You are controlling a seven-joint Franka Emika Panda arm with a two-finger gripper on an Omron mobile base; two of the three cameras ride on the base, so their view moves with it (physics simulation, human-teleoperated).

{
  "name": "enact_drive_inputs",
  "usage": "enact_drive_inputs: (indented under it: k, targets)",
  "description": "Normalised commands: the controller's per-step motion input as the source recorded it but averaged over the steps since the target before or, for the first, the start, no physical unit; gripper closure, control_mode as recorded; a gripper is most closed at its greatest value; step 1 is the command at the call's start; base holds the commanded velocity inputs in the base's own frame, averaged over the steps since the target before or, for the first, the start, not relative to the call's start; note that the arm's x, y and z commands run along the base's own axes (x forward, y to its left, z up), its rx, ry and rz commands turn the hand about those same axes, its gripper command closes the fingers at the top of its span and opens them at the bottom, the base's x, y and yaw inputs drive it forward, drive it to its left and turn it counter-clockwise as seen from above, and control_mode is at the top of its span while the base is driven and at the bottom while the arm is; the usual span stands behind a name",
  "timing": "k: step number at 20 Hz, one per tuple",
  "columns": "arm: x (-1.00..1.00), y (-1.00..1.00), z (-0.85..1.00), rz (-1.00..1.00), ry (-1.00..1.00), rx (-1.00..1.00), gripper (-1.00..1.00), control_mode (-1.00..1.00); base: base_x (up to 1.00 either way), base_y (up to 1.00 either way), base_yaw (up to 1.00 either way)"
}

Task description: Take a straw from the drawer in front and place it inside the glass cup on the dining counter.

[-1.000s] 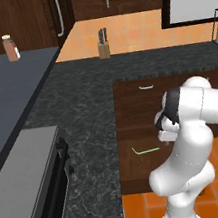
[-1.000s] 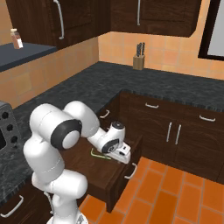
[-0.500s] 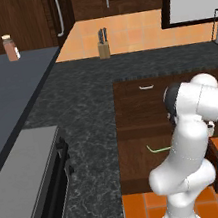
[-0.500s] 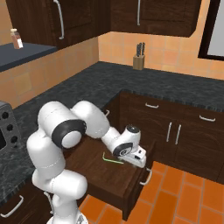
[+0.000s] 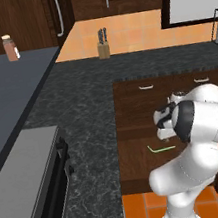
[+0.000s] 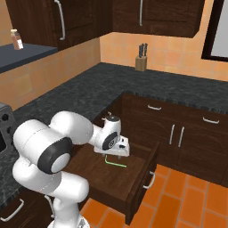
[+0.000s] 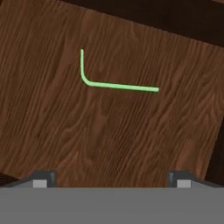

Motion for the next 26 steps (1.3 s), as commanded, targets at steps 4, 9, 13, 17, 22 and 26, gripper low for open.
enact_drive_inputs:
  k: [4,9,13,17,22,26]
  targets:
    - [0.48,0.47,-0.17,0.17,0.0,-0.12,-1.0,-1.0,0.0,0.0,0.0]
    - [0.5,0.07,-0.34,0.04,0.09,0.0,-1.0,-1.0,0.0,0.0,0.0]
    - [0.48,0.03,-0.38,0.0,0.06,0.0,-1.0,-1.0,0.0,0.0,0.0]
    - [0.5,0.09,-0.34,0.01,0.04,0.0,-1.0,-1.0,0.0,0.0,0.0]
    - [0.42,0.0,-0.42,0.07,0.07,0.0,-1.0,-1.0,0.0,0.0,0.0]
    - [0.08,0.0,-0.38,0.09,0.03,0.0,-1.0,-1.0,0.0,0.0,0.0]
